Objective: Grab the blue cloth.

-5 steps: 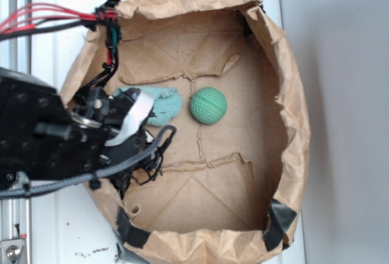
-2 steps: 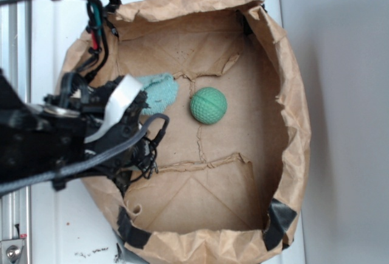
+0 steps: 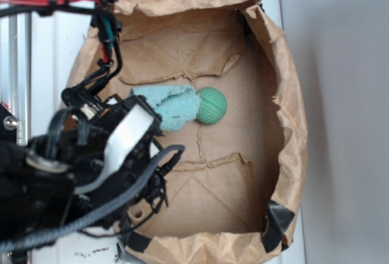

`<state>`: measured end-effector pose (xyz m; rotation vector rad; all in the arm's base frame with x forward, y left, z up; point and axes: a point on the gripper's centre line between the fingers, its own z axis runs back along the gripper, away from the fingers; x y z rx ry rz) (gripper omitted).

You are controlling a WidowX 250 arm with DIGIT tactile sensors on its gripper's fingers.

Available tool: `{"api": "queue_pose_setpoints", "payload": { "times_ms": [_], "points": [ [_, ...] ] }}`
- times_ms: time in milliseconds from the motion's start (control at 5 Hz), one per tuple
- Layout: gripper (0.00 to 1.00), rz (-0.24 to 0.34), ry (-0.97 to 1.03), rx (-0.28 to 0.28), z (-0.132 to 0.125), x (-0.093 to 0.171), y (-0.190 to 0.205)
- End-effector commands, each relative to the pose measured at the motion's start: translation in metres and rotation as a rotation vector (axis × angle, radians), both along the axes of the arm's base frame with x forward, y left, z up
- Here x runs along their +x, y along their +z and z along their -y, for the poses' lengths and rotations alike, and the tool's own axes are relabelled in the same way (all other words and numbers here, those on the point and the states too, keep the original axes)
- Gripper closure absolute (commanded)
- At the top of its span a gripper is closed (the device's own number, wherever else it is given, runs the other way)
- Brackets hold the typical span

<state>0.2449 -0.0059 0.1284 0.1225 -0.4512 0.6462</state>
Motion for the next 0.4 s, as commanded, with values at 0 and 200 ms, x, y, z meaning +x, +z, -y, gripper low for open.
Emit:
{"api": "queue_pose_setpoints", "payload": {
  "times_ms": [0, 200],
  "points": [
    [1.0, 0.098, -0.025, -0.038, 0.005, 0.017, 0.04],
    [1.0, 0.073, -0.015, -0.066, 0.003, 0.027, 0.055]
  ]
}}
